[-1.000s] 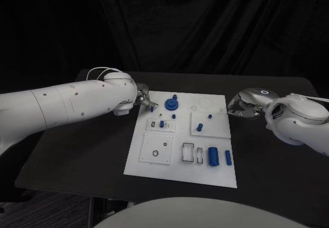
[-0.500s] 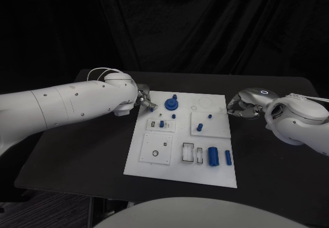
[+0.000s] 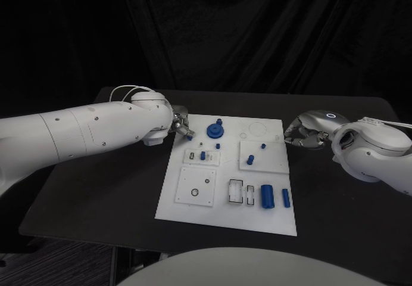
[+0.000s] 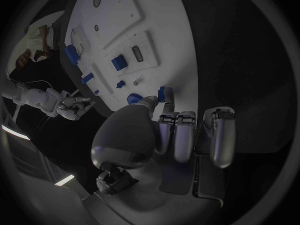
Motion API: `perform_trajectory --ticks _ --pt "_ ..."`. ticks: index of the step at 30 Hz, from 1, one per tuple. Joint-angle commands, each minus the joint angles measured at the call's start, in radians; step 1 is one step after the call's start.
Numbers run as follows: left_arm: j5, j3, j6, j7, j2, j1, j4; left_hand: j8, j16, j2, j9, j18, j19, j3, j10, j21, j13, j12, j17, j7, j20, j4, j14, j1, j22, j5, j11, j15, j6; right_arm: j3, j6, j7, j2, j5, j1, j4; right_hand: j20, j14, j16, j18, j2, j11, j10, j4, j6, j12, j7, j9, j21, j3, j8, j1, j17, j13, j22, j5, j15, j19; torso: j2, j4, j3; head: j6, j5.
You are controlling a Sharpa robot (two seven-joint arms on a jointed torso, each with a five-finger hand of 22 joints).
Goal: Assemble the parts on the task board
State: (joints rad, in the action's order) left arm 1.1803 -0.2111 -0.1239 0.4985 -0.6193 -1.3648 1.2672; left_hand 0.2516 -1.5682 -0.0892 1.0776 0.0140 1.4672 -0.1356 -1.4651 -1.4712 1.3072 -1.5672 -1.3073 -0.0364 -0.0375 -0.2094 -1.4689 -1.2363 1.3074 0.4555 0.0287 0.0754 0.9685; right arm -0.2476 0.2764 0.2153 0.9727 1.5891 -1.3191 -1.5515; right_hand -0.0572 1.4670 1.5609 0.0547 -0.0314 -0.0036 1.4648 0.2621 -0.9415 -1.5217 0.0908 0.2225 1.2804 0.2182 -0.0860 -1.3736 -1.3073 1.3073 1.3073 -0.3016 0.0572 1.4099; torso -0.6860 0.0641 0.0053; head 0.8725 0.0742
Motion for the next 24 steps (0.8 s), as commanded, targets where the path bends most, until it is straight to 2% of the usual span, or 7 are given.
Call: perform_trajectory --ticks 1,9,15,24 --pt "-0.005 0.001 0.013 -0.017 0.0 0.002 0.003 -0.005 -0.003 0.022 0.005 0.011 0.051 -0.048 -0.106 0.006 0.264 -0.004 -0.264 0.001 0.008 0.013 -0.102 0.005 0.23 0.011 0.007 0.007 0.007 0.001 0.014 -0.001 -0.001 0.003 0.002 0.002 0.002 0.099 -0.002 0.014 -0.002 0.003 0.055 -0.002 -0.01 0.001 0.0 -0.001 -0.006 0.005 0.001 -0.007 -0.255 0.211 0.167 -0.007 0.0 0.006 0.001 -0.0005 0.0002 0.0 0.001" --pt "-0.005 0.001 0.036 -0.023 -0.017 0.003 0.015 0.007 -0.003 0.071 0.029 0.011 0.051 -0.205 -0.106 0.005 0.264 -0.004 -0.264 0.002 0.008 0.057 -0.102 0.062 0.23 0.023 0.008 0.008 0.02 0.001 0.01 0.003 -0.001 0.003 0.002 0.007 0.002 0.098 -0.003 0.015 -0.002 0.003 0.054 -0.003 -0.01 0.002 0.0 -0.001 -0.01 0.006 0.001 -0.007 -0.253 0.211 0.166 -0.007 0.0 0.004 0.001 -0.0005 0.0005 0.0 -0.001" --pt "-0.005 0.001 0.077 -0.027 -0.054 0.003 0.057 0.011 -0.003 0.083 0.036 0.011 0.051 -0.23 -0.106 0.006 0.264 -0.004 -0.264 0.004 0.009 0.069 -0.102 0.074 0.23 0.019 0.01 0.01 0.026 0.001 0.011 0.005 0.002 0.003 0.003 0.008 0.002 0.098 -0.003 0.015 -0.002 0.003 0.054 -0.003 -0.01 0.002 0.0 -0.001 -0.01 0.006 0.001 -0.007 -0.253 0.211 0.166 -0.007 0.0 0.004 0.001 0.0008 0.0005 0.0 -0.003" --pt "-0.008 0.001 0.117 -0.013 -0.126 0.003 0.159 0.015 -0.003 0.092 0.04 0.012 0.05 -0.245 -0.106 0.009 0.264 -0.004 -0.264 0.005 0.01 0.074 -0.102 0.086 0.229 0.016 0.011 0.011 0.032 0.001 0.008 0.009 0.008 0.003 0.003 0.009 0.002 0.098 -0.003 0.015 -0.002 0.003 0.054 -0.003 -0.01 0.002 0.001 -0.001 -0.009 0.006 0.001 -0.007 -0.253 0.211 0.166 -0.007 0.0 0.005 0.001 0.0014 0.002 0.0 -0.001"
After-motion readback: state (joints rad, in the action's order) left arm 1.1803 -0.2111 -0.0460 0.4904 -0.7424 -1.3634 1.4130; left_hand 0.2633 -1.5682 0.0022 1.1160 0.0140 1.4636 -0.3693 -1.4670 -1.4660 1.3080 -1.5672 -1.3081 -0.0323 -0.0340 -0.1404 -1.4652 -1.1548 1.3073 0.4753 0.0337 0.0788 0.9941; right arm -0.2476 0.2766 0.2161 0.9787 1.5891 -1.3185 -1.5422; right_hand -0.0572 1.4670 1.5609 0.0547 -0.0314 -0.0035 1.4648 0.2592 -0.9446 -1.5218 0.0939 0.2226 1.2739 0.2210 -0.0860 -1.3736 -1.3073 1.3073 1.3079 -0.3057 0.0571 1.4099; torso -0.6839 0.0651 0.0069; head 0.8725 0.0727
